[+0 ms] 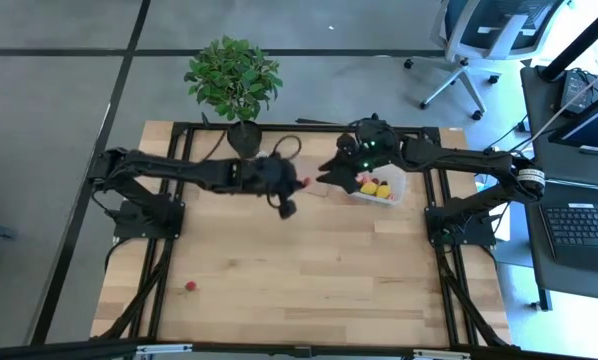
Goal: Pick and placing Produce into tupperware
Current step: Put the right red strawberry into the transparent container
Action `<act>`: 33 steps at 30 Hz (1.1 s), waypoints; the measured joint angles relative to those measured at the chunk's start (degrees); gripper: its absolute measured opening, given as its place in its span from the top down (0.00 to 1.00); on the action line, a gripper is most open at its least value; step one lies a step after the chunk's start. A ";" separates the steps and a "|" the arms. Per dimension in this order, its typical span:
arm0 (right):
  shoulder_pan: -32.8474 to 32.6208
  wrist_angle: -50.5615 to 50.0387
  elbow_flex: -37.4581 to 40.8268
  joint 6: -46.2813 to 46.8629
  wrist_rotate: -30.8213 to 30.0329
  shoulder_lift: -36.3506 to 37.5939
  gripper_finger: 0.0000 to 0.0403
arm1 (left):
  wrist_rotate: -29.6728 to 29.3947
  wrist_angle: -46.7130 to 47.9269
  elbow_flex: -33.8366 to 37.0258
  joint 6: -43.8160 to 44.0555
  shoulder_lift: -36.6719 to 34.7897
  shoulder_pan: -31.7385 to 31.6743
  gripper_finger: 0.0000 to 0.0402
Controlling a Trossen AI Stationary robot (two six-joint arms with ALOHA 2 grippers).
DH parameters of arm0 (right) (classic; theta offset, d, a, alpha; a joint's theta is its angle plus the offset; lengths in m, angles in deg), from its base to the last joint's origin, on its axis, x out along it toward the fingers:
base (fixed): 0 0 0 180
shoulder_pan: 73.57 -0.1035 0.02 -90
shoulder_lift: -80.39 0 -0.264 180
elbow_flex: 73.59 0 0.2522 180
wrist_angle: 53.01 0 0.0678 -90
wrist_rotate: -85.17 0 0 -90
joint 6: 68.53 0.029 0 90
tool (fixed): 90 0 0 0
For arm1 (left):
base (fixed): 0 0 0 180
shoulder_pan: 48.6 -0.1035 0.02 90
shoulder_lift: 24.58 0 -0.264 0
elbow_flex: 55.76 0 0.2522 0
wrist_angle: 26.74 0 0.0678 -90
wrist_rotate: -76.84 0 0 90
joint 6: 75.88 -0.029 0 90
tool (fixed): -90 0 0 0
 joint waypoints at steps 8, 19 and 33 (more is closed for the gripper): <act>0.09 7.12 0.00 -1.46 -4.73 0.00 0.32 | 8.77 -8.81 0.00 -3.58 0.02 -7.45 1.00; -0.42 8.18 0.00 -7.50 -11.11 0.00 0.32 | 14.56 -15.33 0.02 -3.55 0.02 -10.49 1.00; -0.46 10.49 0.00 -7.52 -10.64 0.00 0.56 | 14.40 -16.56 0.02 -3.62 0.07 -10.49 1.00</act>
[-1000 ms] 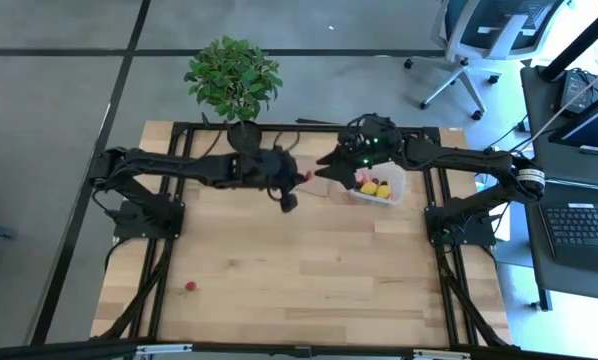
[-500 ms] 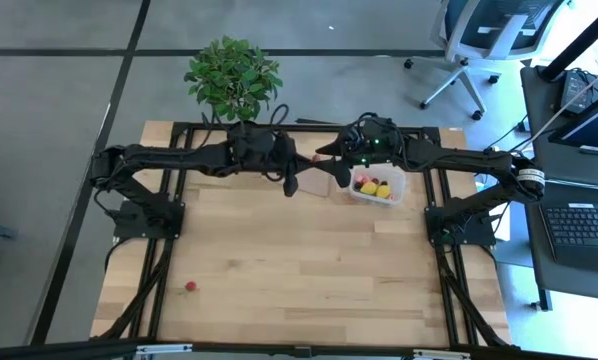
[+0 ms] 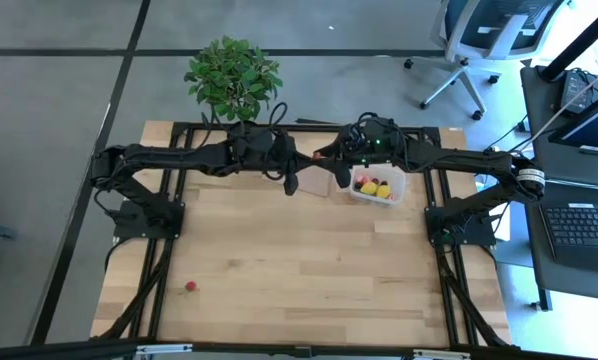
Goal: Pick and placing Produce into tupperware
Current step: Put the right red strawberry into the transparent container
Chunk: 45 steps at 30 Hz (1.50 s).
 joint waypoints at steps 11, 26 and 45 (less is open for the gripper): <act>0.00 0.06 -0.02 0.25 0.52 0.00 0.79 | -0.31 0.03 0.00 -1.12 0.02 -0.04 1.00; 0.00 0.43 -0.02 0.26 0.24 0.00 0.81 | -0.14 0.22 0.00 -1.53 0.02 -0.02 1.00; -0.02 1.08 0.00 0.17 0.48 0.00 0.76 | 1.20 0.14 -0.02 -2.58 -0.03 0.20 1.00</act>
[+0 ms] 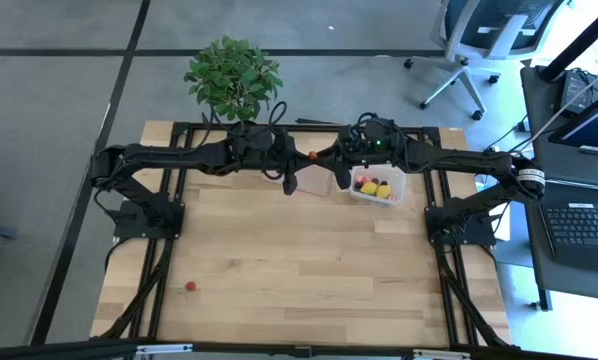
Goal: Pick and placing Produce into tupperware
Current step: Put the right red strawberry into the transparent container
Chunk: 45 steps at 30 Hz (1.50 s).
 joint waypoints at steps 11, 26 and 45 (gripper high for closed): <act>-0.02 0.53 0.00 -0.31 0.67 0.00 0.74 | 0.37 -0.18 0.00 -0.96 0.00 0.02 1.00; 0.07 1.70 -0.11 1.70 0.04 0.00 0.57 | -0.33 -0.49 0.02 -1.04 0.10 0.33 1.00; -1.16 5.07 -0.11 1.71 -0.42 0.00 0.64 | -1.36 -4.74 0.02 -1.56 0.10 0.18 1.00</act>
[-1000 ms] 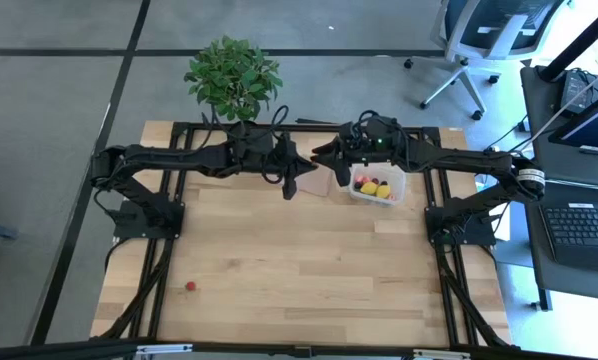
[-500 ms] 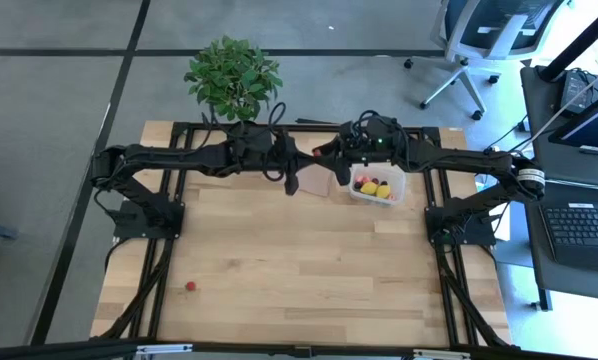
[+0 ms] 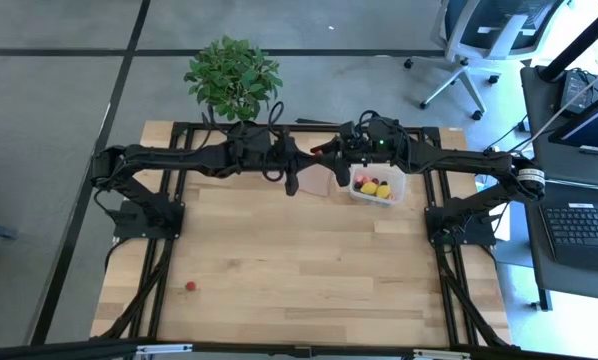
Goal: Pick and placing Produce into tupperware
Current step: Put the right red strawberry into the transparent container
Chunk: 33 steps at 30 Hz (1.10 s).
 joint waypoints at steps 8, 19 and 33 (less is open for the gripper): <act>0.00 0.13 0.00 -0.09 0.00 0.00 0.79 | -0.05 0.01 0.00 0.06 0.00 -0.01 1.00; -0.02 0.12 0.02 -0.07 -1.88 0.00 0.79 | -1.12 -0.01 0.00 0.03 0.00 -0.06 1.00; 0.13 -1.01 0.02 -0.07 -3.10 0.02 0.80 | -3.73 -0.23 0.00 -0.36 0.02 -0.05 0.96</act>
